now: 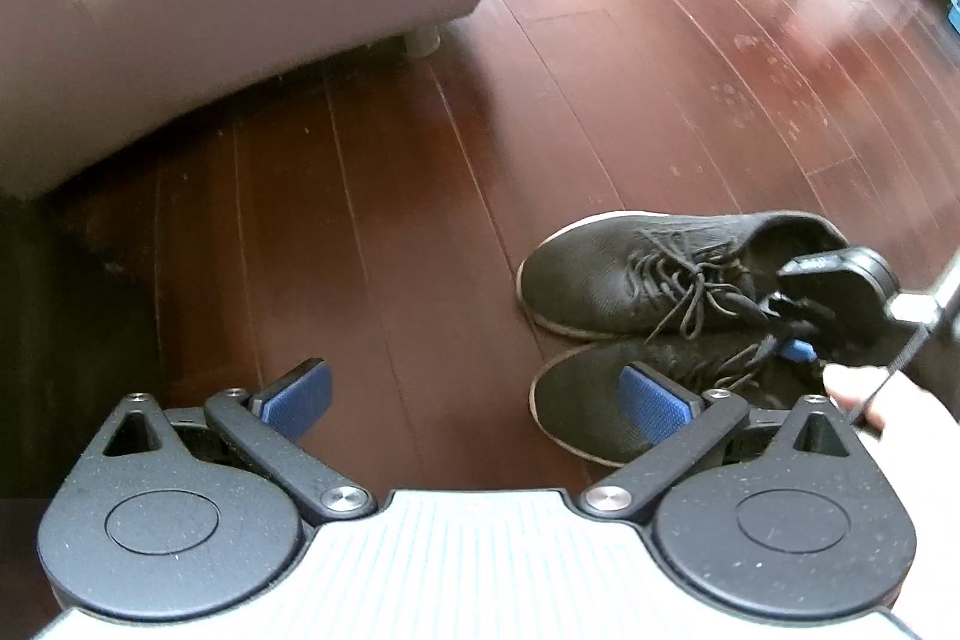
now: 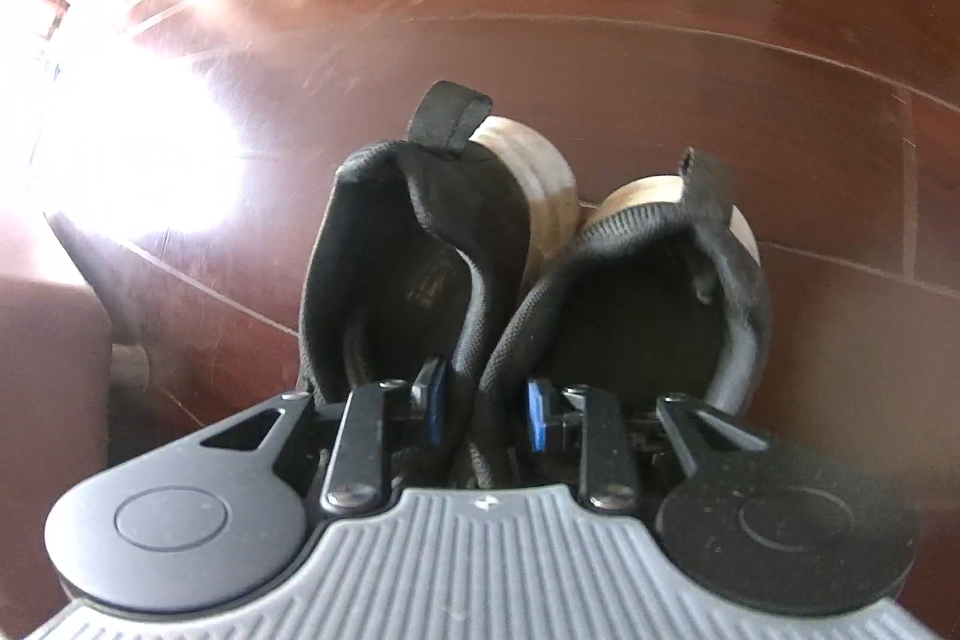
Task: Organize scattered shoes
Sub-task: 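Close the right tool on both black sneakers' heels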
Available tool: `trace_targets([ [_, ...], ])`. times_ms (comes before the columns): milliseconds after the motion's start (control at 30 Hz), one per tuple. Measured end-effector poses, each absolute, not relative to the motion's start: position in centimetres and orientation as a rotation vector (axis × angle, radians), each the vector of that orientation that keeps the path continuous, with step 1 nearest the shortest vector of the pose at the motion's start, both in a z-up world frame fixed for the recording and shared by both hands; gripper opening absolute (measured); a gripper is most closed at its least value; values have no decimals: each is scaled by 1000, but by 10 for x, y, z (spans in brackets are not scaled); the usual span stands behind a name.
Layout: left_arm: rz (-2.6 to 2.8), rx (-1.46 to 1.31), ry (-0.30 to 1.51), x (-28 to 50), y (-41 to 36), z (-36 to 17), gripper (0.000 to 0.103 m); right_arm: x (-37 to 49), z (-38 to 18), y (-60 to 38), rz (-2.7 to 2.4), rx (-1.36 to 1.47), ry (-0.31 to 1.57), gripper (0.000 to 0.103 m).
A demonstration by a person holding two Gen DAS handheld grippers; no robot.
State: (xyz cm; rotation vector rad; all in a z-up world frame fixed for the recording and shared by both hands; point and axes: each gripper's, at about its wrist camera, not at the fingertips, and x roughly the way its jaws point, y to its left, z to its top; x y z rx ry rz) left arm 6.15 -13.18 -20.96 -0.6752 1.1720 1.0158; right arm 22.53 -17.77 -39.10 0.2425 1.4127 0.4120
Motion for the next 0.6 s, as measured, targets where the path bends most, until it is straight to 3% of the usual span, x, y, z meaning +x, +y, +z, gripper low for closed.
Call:
trace_targets([
  [333, 858, -528, 1146, 87, -187, -187, 103, 202, -364, -303, 311, 479, 1340, 26],
  [400, 819, -494, 1133, 92, -202, -180, 103, 200, -361, -324, 285, 506, 1322, 18],
  [600, 714, -405, 1122, 94, -257, -172, 103, 197, -354, -381, 211, 563, 1290, 16],
])
